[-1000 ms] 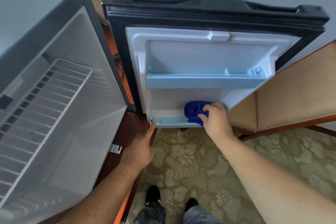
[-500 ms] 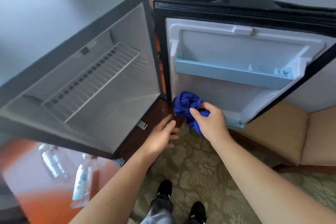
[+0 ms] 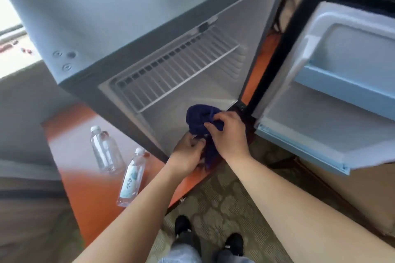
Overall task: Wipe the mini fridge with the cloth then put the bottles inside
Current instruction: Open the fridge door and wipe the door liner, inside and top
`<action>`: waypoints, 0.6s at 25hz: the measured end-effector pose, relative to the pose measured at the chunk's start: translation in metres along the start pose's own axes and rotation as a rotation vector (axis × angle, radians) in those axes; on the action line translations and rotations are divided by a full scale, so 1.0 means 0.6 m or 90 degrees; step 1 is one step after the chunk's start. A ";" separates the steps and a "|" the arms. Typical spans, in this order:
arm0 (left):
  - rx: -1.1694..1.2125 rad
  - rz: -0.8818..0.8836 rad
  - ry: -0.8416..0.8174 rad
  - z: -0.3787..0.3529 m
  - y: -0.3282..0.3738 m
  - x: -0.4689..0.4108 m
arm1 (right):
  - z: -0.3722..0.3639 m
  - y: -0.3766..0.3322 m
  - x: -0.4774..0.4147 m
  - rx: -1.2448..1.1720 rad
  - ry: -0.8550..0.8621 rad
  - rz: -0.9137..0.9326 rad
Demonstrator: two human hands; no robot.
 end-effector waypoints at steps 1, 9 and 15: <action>-0.022 -0.015 0.020 0.019 0.001 -0.014 | -0.023 -0.008 -0.018 0.006 -0.006 0.010; -0.210 -0.085 0.179 0.069 0.012 -0.106 | -0.160 0.061 -0.125 0.171 -0.196 0.056; -0.327 -0.027 0.185 0.031 0.006 -0.190 | -0.196 0.123 -0.159 0.283 -0.306 0.155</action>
Point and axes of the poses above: each hand's wrist, its own x-axis away from the middle knuckle, its own z-axis out of the back of the hand, y = z × x, the point moved 9 cm from there along -x, towards the middle knuckle, and after that the axes turned 3 degrees about z, right-handed, at the moved point
